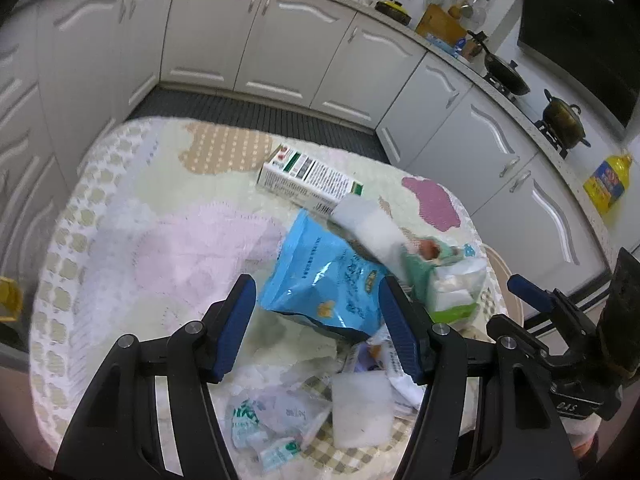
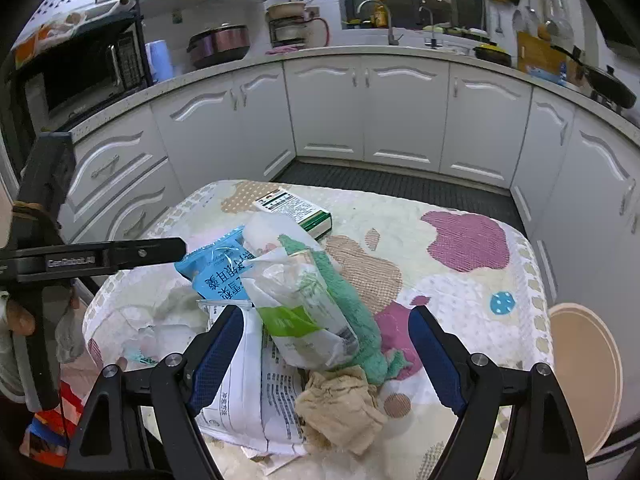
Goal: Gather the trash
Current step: 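Move both tools back over the trash on the table, then grasp the blue snack bag with the left tool while the right tool grasps a plastic bag, then carry the plastic bag and blue snack bag over the beige bin, then open both tools to drop the bags into the bin, then move both tools back over the trash on the table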
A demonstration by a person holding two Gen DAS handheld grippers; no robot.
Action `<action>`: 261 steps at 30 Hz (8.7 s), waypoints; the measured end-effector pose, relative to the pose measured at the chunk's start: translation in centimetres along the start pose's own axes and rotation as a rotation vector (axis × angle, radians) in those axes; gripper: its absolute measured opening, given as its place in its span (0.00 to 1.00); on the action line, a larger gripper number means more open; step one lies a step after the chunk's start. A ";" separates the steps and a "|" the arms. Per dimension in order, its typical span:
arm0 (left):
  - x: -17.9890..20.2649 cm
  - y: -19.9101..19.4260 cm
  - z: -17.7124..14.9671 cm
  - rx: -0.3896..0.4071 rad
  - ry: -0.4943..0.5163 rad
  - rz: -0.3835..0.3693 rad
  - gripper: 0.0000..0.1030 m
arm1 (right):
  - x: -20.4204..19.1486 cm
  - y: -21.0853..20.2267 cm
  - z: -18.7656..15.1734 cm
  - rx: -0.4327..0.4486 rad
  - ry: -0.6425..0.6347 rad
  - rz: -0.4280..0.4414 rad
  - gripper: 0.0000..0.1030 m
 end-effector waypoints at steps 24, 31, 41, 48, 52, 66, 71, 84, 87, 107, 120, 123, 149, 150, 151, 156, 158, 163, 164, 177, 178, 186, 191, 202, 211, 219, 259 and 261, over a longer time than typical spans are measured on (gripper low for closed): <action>0.5 4.0 0.0 -0.060 0.009 -0.062 0.29 | -1.8 2.0 0.2 -0.009 -0.067 0.089 0.15; 0.0 1.6 1.4 0.015 0.005 -0.041 0.25 | -1.7 -0.1 0.9 0.035 -0.021 0.128 0.12; 0.1 -3.7 3.7 0.140 0.038 0.002 0.25 | -1.2 -3.3 2.0 0.098 0.068 0.207 0.11; 2.1 -6.0 4.0 0.179 0.067 -0.029 0.25 | -0.8 -5.2 2.5 0.132 0.120 0.250 0.11; 4.1 -6.6 4.1 0.192 0.092 -0.056 0.25 | -0.7 -6.4 2.8 0.153 0.114 0.242 0.11; 10.4 -5.9 3.0 0.186 0.188 -0.070 0.25 | 1.9 -8.8 2.2 0.177 0.123 0.161 0.11; 11.9 -5.4 2.6 0.183 0.219 -0.060 0.25 | 3.0 -9.2 1.9 0.179 0.126 0.137 0.12; 14.3 -4.4 2.0 0.176 0.266 -0.049 0.25 | 5.4 -10.1 0.8 0.180 0.151 0.081 0.11; 15.0 -4.2 2.0 0.174 0.271 -0.053 0.25 | 5.7 -10.5 0.7 0.181 0.150 0.064 0.11; 20.7 -1.4 1.0 0.140 0.341 -0.107 0.25 | 11.5 -13.0 -2.0 0.186 0.225 -0.039 0.11; 25.6 1.9 -0.6 0.094 0.406 -0.138 0.25 | 16.8 -14.3 -5.1 0.174 0.305 -0.126 0.12; 26.7 2.8 -1.0 0.082 0.420 -0.140 0.25 | 18.2 -14.4 -5.8 0.166 0.323 -0.148 0.12; 34.6 13.6 -5.2 -0.075 0.520 -0.141 0.25 | 28.1 -12.1 -13.4 0.047 0.481 -0.324 0.12; 34.7 14.0 -5.3 -0.083 0.517 -0.139 0.25 | 28.3 -11.9 -13.6 0.041 0.487 -0.326 0.12; 34.8 14.5 -5.5 -0.093 0.512 -0.139 0.25 | 28.5 -11.7 -13.8 0.035 0.494 -0.328 0.12; 35.2 16.6 -6.3 -0.125 0.505 -0.127 0.25 | 29.4 -10.5 -14.6 0.001 0.517 -0.339 0.12; 35.2 17.4 -6.5 -0.136 0.504 -0.118 0.25 | 29.6 -9.9 -14.8 -0.017 0.522 -0.341 0.12; 35.2 18.6 -7.0 -0.145 0.501 -0.094 0.26 | 30.4 -8.9 -15.5 -0.048 0.535 -0.357 0.12; 35.3 18.8 -7.0 -0.145 0.501 -0.091 0.26 | 30.6 -8.7 -15.7 -0.055 0.536 -0.366 0.12; 35.3 17.5 -7.1 -0.143 0.504 -0.114 0.48 | 30.6 -8.2 -16.2 -0.068 0.569 -0.365 0.28; 35.2 17.3 -7.1 -0.143 0.503 -0.115 0.49 | 30.6 -8.3 -16.1 -0.066 0.570 -0.365 0.30; 34.7 15.4 -6.6 -0.116 0.501 -0.114 0.49 | 29.1 -9.3 -15.4 -0.052 0.547 -0.361 0.34; 34.3 13.5 -6.2 -0.079 0.506 -0.110 0.49 | 27.5 -10.1 -13.9 -0.026 0.505 -0.360 0.38; 31.3 8.6 -4.8 -0.004 0.487 -0.097 0.49 | 23.5 -11.8 -10.1 0.033 0.431 -0.333 0.41; 27.0 4.7 -3.0 0.055 0.436 -0.068 0.49 | 18.7 -11.3 -6.9 0.061 0.346 -0.277 0.42; 22.0 1.6 -1.6 0.056 0.357 -0.071 0.50 | 14.1 -10.2 -4.9 0.061 0.275 -0.197 0.51; 4.9 -0.6 -7.2 -0.112 0.268 0.048 0.63 | 1.0 -0.3 -1.4 -0.081 0.081 0.067 0.63; 5.0 0.3 -7.3 -0.126 0.286 0.062 0.63 | 0.9 0.1 -1.3 -0.086 0.082 0.069 0.63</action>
Point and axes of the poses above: each gripper's, at about its wrist camera, not at the fingertips, and y roughly the way its jaws point, x to its right, z to its top, the point moved 8 cm from there along y, roughly the way its jaws point, and after that the axes turned 1 degree about z, right-handed, at the moved point
